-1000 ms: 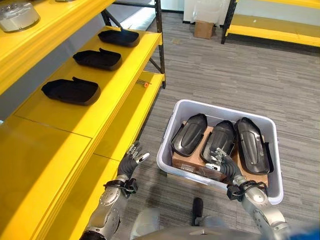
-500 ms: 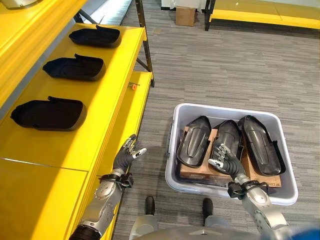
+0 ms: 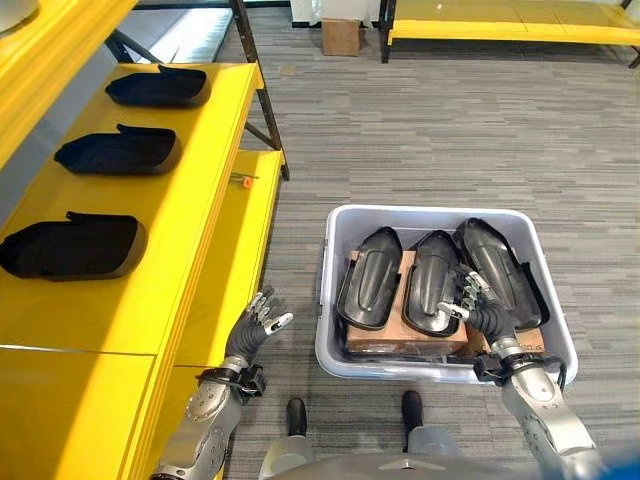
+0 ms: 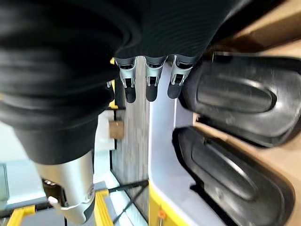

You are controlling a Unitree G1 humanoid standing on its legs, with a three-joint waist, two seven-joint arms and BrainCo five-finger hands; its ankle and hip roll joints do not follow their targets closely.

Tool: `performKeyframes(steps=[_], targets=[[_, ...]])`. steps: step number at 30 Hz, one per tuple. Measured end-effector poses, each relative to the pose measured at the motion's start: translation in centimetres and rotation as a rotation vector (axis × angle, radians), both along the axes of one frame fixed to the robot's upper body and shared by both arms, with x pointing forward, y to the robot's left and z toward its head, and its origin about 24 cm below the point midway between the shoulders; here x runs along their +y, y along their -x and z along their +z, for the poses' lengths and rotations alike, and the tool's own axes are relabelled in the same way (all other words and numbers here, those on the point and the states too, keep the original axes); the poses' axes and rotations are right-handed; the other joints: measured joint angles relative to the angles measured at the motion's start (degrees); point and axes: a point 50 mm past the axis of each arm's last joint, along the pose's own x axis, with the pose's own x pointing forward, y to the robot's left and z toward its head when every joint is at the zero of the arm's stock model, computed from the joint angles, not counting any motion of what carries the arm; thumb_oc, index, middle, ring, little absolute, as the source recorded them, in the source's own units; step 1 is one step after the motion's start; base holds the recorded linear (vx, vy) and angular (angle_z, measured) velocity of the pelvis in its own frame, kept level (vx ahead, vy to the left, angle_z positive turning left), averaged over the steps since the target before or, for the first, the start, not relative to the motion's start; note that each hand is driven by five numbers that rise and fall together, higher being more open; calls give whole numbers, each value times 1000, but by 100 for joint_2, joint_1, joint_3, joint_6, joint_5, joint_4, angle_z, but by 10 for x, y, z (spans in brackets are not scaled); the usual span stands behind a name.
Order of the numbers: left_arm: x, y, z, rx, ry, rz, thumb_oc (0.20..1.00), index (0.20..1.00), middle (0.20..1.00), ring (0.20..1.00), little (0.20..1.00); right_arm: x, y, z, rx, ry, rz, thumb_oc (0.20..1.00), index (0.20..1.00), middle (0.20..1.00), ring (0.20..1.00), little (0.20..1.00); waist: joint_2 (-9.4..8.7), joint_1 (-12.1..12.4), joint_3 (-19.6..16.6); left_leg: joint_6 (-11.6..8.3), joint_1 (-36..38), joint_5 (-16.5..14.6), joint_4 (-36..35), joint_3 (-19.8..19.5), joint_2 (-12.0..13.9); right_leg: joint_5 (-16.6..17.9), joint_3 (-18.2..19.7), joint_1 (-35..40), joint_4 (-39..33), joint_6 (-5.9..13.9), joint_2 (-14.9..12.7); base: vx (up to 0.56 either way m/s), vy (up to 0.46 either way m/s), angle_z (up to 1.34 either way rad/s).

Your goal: Move parts from the plastic box to the shelf.

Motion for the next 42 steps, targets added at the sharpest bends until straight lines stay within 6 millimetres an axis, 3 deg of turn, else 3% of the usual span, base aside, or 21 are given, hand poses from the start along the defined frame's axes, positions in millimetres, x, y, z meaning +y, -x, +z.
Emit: performKeyframes(steps=[4,8,12,16,21,25,30,36,42], targets=[[-5,-12,13,-67,7,-20,1000,1000,1000,1000,1000,-16,-7,1,-18,80,-84,1000,1000,1000,1000,1000,38,-9,21,-32,-200,61,5,113,0,92,104,-282,17,-9,10,-138,-26,-16],[-14,-33,30,-151,18,-59,1000,1000,1000,1000,1000,-40,-26,14,-69,161,-195,1000,1000,1000,1000,1000,115,-72,338,-19,-431,155,4,160,-6,211,183,-555,32,-14,12,-104,-17,-8],[-17,-39,36,-190,25,-64,1000,1000,1000,1000,1000,-49,-41,27,-118,236,-241,1000,1000,1000,1000,1000,212,-146,647,-48,-541,186,5,246,30,268,275,-732,32,-40,52,-136,-14,-14],[-31,-51,49,-240,33,-132,1000,1000,1000,1000,1000,-78,-73,66,-218,368,-335,1000,1000,1000,1000,1000,362,-144,1103,-20,-817,277,5,291,8,412,366,-1056,34,-39,46,-62,-12,-9],[-38,-56,54,-258,47,-162,1000,1000,1000,1000,1000,-97,-88,84,-239,434,-413,1000,1000,1000,1000,1000,464,-110,1241,-18,-819,298,5,281,-4,429,361,-1052,34,-46,35,-22,0,0],[-39,-56,53,-254,46,-166,1000,1000,1000,1000,1000,-102,-89,86,-239,446,-443,1000,1000,1000,1000,1000,522,-37,1279,-20,-821,300,4,279,-2,429,362,-1058,32,-47,36,0,0,0],[-42,-58,55,-261,46,-180,1000,1000,1000,1000,1000,-121,-92,104,-256,509,-495,1000,1000,1000,1000,1000,716,8,1398,-11,-927,308,4,267,-23,436,353,-1152,34,-43,16,-2,1,2],[-45,-62,59,-279,46,-194,1000,1000,1000,1000,1000,-138,-94,115,-253,548,-570,1000,1000,1000,1000,1000,761,20,1421,-7,-942,311,4,261,-40,437,348,-1161,34,-42,-3,0,0,0],[-45,-62,59,-274,69,-186,1000,1000,1000,1000,1000,-143,-94,117,-250,554,-609,1000,1000,1000,1000,1000,780,0,1444,5,-1033,336,4,263,-57,460,354,-1258,34,-30,-17,0,0,0]])
